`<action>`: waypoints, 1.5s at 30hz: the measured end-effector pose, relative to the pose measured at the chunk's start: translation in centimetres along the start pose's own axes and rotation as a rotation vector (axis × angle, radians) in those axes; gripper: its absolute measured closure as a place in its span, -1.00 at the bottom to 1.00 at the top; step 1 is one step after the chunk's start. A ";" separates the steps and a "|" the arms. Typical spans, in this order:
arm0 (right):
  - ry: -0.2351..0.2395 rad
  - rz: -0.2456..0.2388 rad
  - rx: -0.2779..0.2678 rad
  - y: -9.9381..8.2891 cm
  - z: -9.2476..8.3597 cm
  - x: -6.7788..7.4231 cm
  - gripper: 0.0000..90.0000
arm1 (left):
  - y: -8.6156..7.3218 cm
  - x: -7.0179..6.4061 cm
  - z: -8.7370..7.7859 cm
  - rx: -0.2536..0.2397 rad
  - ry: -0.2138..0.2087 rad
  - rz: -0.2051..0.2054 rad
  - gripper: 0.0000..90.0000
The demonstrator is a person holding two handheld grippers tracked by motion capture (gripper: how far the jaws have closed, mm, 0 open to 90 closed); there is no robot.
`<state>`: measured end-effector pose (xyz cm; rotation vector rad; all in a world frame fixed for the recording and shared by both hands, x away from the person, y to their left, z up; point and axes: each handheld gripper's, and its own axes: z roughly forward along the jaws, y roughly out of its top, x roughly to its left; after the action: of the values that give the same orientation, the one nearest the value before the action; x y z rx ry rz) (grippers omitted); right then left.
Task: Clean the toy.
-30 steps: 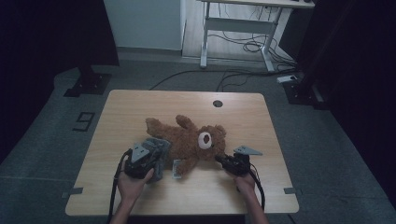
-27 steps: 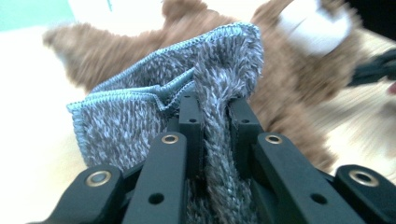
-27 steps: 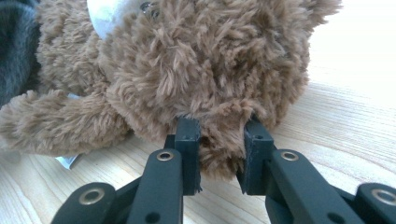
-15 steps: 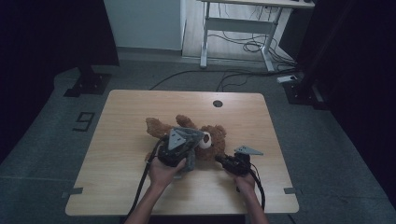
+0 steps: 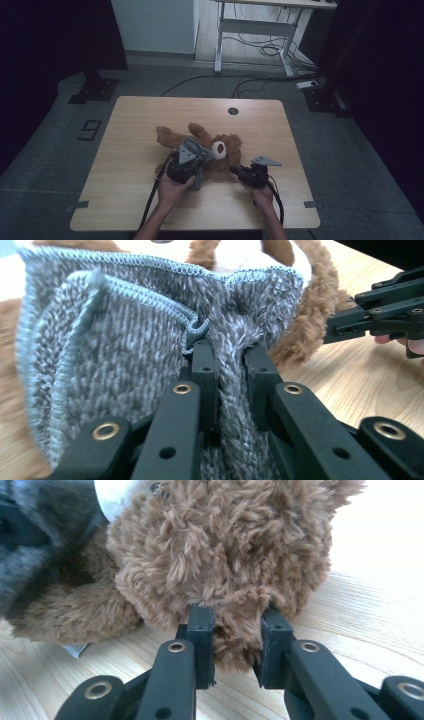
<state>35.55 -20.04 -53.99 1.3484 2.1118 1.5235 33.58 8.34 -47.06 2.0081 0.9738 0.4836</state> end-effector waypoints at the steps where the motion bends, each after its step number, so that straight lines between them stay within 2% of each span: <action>1: 0.000 0.000 0.000 0.0 0.0 0.0 0.63 | -0.1 0.3 -0.4 -0.005 0.003 -0.008 0.75; 2: 0.000 0.001 0.002 0.0 0.0 -0.1 0.63 | -0.6 1.2 -1.1 -0.015 0.015 -0.025 0.75; 3: 0.000 0.001 0.002 0.0 0.0 -0.1 0.63 | -0.6 1.2 -1.1 -0.015 0.015 -0.025 0.75; 6: 0.002 0.002 0.001 0.0 0.0 -0.1 0.63 | -1.4 2.5 -2.0 -0.018 0.034 -0.052 0.75; 7: 0.002 0.001 0.001 0.0 0.0 -0.1 0.63 | -2.1 3.3 -2.6 -0.018 0.054 -0.067 0.75; 8: 0.002 0.000 0.002 0.0 0.0 -0.1 0.63 | -2.1 3.3 -2.6 -0.018 0.054 -0.067 0.75; 14: 0.000 0.002 0.004 0.0 0.1 -0.1 0.63 | -4.3 5.6 -3.4 0.007 0.109 -0.122 0.75; 16: 0.000 0.002 0.004 0.0 0.1 -0.1 0.63 | -4.5 5.9 -3.4 0.006 0.107 -0.136 0.75; 19: -0.001 0.000 0.005 0.0 0.1 -0.1 0.63 | -4.3 5.7 -3.5 0.002 0.110 -0.130 0.75; 21: -0.002 0.002 0.005 0.0 0.1 -0.1 0.63 | -3.6 5.1 -3.7 -0.012 0.105 -0.119 0.75; 22: -0.005 0.004 0.008 -0.1 0.2 -0.2 0.63 | -2.6 4.3 -3.9 -0.033 0.098 -0.101 0.75; 23: -0.005 0.004 0.008 -0.1 0.2 -0.2 0.63 | -2.6 4.3 -3.9 -0.033 0.098 -0.101 0.75; 27: -0.005 0.005 0.008 -0.1 0.2 -0.2 0.63 | 0.0 1.9 -3.8 -0.073 0.055 -0.042 0.76; 28: -0.005 0.005 0.008 -0.1 0.2 -0.2 0.63 | 1.4 0.5 -3.3 -0.085 0.021 -0.015 0.75; 29: -0.005 0.005 0.008 -0.1 0.2 -0.2 0.63 | 1.4 0.5 -3.3 -0.085 0.021 -0.015 0.75; 32: -0.005 0.005 0.008 -0.1 0.2 -0.2 0.63 | 3.6 -1.8 -1.9 -0.100 -0.040 0.020 0.75; 35: -0.004 0.004 0.007 -0.1 0.2 -0.2 0.63 | 5.3 -3.6 -0.6 -0.106 -0.081 0.044 0.75; 36: -0.003 0.002 0.008 -0.1 0.2 -0.3 0.63 | 6.5 -4.9 0.7 -0.097 -0.090 0.074 0.76; 37: -0.002 0.002 0.009 -0.1 0.2 -0.3 0.63 | 7.0 -5.4 1.5 -0.085 -0.094 0.083 0.75; 38: -0.002 0.002 0.009 -0.1 0.2 -0.3 0.63 | 7.0 -5.4 1.5 -0.085 -0.094 0.083 0.75; 40: -0.003 0.003 0.008 -0.1 0.2 -0.3 0.63 | 7.6 -6.2 3.5 -0.046 -0.086 0.101 0.75; 41: -0.003 0.003 0.008 -0.1 0.2 -0.3 0.63 | 7.6 -6.4 4.5 -0.019 -0.079 0.107 0.75; 42: -0.009 0.009 0.008 -0.1 0.2 -0.2 0.63 | 7.3 -6.6 6.3 0.025 -0.067 0.111 0.75; 45: -0.017 0.009 0.015 -0.1 0.3 -0.3 0.63 | 6.7 -6.7 7.1 0.039 -0.067 0.113 0.75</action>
<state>35.81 -20.07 -54.30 1.3729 2.1138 1.4979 37.02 -2.91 -45.60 2.1085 0.8388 0.4587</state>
